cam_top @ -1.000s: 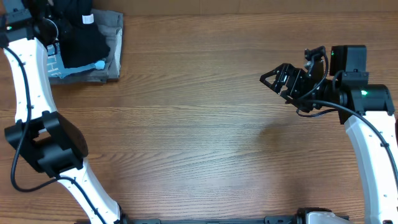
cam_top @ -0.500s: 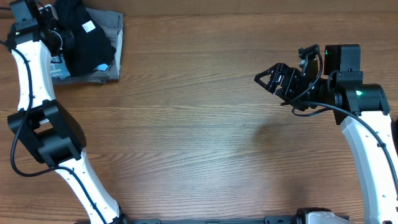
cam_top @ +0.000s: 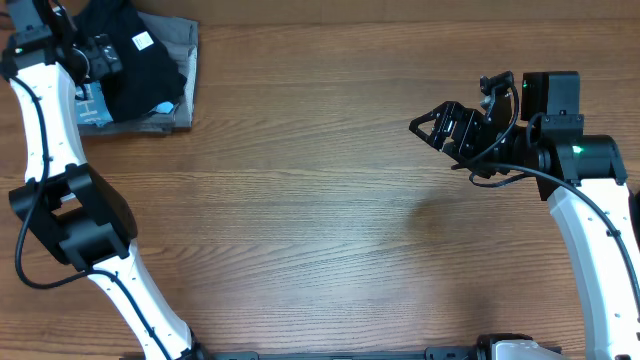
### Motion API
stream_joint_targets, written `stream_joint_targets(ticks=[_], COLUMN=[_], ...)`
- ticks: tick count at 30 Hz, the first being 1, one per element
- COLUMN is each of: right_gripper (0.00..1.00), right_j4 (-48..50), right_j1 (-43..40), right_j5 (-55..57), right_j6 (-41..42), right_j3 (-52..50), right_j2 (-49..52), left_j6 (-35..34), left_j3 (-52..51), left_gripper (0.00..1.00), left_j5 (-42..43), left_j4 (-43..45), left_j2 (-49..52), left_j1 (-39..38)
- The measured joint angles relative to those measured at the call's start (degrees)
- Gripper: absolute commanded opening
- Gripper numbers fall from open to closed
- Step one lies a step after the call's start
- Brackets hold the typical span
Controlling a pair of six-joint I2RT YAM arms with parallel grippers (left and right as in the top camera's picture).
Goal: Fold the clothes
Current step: 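Release the black shirt on the stack and press it flat with the left gripper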
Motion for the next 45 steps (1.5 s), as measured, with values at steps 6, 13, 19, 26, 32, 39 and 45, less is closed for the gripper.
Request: stream_joint_targets(ticks=[6,13,19,26,32,39,45], right_gripper=[1.00,1.00,1.00,1.00,1.00,0.99,1.00], right_j4=[0.0,-0.1,-0.1,0.1,0.7,0.7,0.7], right_j1=[0.0,0.0,0.0,0.0,0.0,0.0,0.0], right_j5=[0.0,0.0,0.0,0.0,0.0,0.0,0.0], right_j6=[0.0,0.0,0.0,0.0,0.0,0.0,0.0], right_j3=[0.0,0.0,0.0,0.0,0.0,0.0,0.0], right_j2=[0.0,0.0,0.0,0.0,0.0,0.1,1.4], left_j6=[-3.5,-3.8,-1.4,1.2,2.0,2.1,1.0], left_j3=[1.4,2.9,2.9,2.9,2.9,3.3,3.3], left_gripper=[0.04,0.04,0.04,0.04,0.04,0.06,0.05], left_j5=[-1.1,-1.5,-1.5,-4.4,-10.3,-11.7,-11.8], left_j4=[1.8,4.0,5.3,7.1,5.3,4.4,4.7], left_j2=[-6.4,-10.3,-6.5,3.3,10.3,10.1,5.7], left_j1=[-0.1,-1.6,-3.5,-3.6,-2.5,-1.6,-2.7])
